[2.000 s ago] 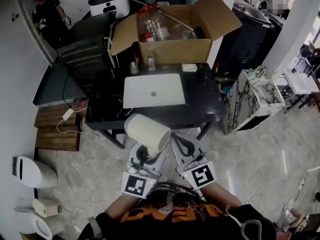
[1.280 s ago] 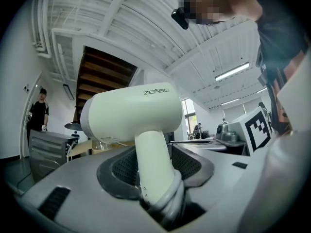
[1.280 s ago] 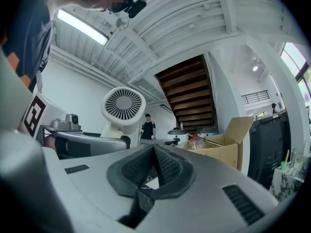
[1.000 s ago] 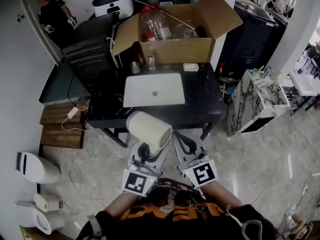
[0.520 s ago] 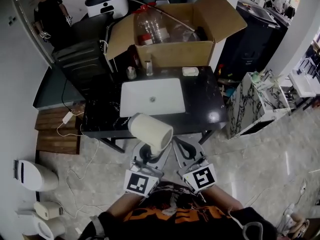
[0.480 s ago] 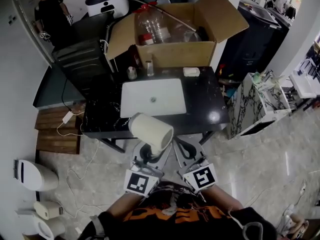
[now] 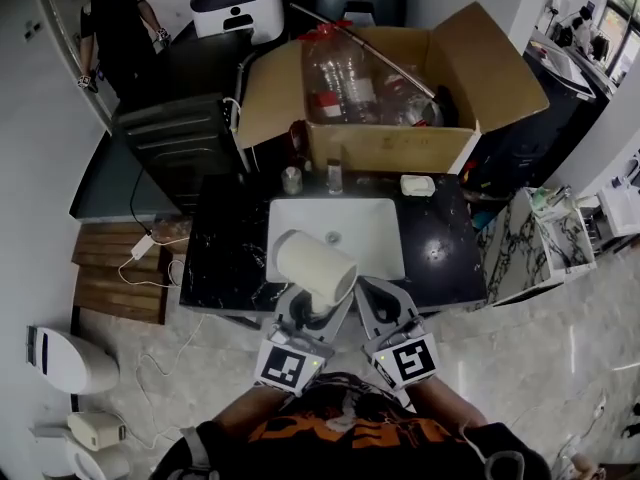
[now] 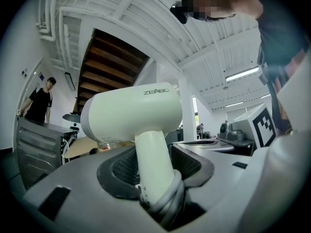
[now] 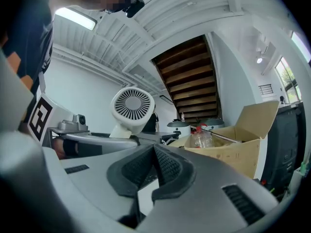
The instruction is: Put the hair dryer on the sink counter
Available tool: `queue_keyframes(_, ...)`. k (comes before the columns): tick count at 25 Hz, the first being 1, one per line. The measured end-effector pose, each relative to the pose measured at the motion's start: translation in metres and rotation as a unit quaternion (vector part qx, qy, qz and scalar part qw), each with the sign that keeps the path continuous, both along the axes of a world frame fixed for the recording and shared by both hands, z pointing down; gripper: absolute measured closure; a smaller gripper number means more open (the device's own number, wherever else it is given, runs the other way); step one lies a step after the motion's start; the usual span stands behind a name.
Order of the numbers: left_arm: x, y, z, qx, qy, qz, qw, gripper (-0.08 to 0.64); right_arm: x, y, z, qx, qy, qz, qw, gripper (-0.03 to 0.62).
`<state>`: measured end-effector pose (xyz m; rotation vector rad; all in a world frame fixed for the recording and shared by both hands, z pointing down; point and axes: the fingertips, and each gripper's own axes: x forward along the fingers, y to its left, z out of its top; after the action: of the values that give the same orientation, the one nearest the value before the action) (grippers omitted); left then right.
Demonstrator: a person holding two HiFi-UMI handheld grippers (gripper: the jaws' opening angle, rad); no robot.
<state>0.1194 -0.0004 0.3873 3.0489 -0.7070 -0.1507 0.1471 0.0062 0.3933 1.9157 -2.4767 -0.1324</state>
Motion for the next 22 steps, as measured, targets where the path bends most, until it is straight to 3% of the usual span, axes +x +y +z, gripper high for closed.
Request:
queue_keyframes(6, -0.011, -0.086, 0.001, -0.001, -0.003, 0.01, 0.9999, 0.344, -0.011, -0.086, 0.003, -0.018, 0.008, 0.012, 1.0, 0.578)
queue_keyframes(13, -0.035, -0.164, 0.015, -0.008, -0.006, 0.009, 0.9999, 0.344, -0.035, -0.165, 0.004, -0.008, 0.008, 0.01, 1.0, 0.578)
queue_keyframes(17, -0.042, -0.186, 0.028, -0.025, -0.01, 0.012, 0.9996, 0.344, -0.042, -0.182, 0.024, -0.045, 0.012, 0.014, 0.999, 0.578)
queue_keyframes(22, -0.041, -0.197, 0.027, -0.028, -0.003, 0.01, 0.9995, 0.344, -0.042, -0.202, 0.017, -0.036, 0.014, 0.011, 0.999, 0.578)
